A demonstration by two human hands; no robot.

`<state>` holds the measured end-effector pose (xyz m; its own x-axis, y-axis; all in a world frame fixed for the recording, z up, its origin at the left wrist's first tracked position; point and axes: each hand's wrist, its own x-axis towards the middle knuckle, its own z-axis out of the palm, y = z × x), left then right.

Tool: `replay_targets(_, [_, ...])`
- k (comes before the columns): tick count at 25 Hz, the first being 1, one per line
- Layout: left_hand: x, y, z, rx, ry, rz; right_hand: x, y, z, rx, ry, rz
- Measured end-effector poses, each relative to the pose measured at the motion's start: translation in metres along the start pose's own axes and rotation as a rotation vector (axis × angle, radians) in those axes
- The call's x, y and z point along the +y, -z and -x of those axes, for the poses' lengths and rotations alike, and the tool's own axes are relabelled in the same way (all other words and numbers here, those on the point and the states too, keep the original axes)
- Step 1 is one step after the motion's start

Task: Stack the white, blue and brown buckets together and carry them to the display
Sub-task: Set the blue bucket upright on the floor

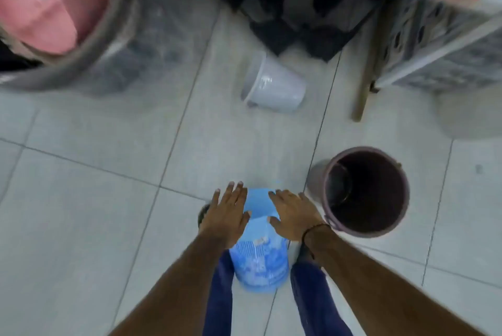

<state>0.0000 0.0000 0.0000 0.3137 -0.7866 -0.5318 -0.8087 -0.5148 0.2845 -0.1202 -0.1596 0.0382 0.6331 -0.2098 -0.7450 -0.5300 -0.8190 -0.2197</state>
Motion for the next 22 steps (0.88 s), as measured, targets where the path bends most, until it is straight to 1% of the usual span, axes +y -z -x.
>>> replay_targets(1, [-0.006,-0.036,-0.007,-0.073,-0.018,-0.01,0.003,-0.033,-0.022,-0.049,0.042,0.055])
replay_targets(2, [-0.009,-0.061,-0.013,-0.082,-0.039,0.027,0.005,-0.06,-0.041,-0.079,0.077,0.07])
replay_targets(3, [-0.012,-0.078,-0.016,-0.083,-0.038,0.033,0.007,-0.077,-0.051,-0.094,0.101,0.089])
replay_targets(5, [-0.015,-0.099,-0.015,-0.056,-0.031,-0.028,0.008,-0.095,-0.062,-0.116,0.126,0.072])
replay_targets(6, [-0.012,-0.104,-0.011,-0.105,-0.029,0.001,0.006,-0.102,-0.065,-0.121,0.135,0.063])
replay_targets(9, [-0.009,-0.096,0.004,-0.215,-0.064,0.069,0.005,-0.094,-0.05,-0.159,0.113,-0.019])
replay_targets(13, [0.013,-0.045,0.024,-0.171,-0.107,-0.039,0.004,-0.05,-0.008,-0.12,0.08,-0.09])
replay_targets(16, [0.033,-0.017,0.028,-0.204,-0.114,-0.13,0.008,-0.027,0.011,-0.069,-0.009,-0.124])
replay_targets(18, [0.052,-0.021,0.031,-0.237,-0.104,-0.244,0.009,-0.032,0.014,-0.047,-0.006,-0.035])
replay_targets(20, [0.066,-0.036,0.03,-0.303,-0.07,-0.286,0.011,-0.049,0.012,-0.019,0.015,0.072])
replay_targets(22, [0.078,-0.064,0.03,-0.333,-0.045,-0.314,0.019,-0.075,0.009,-0.018,0.028,0.143])
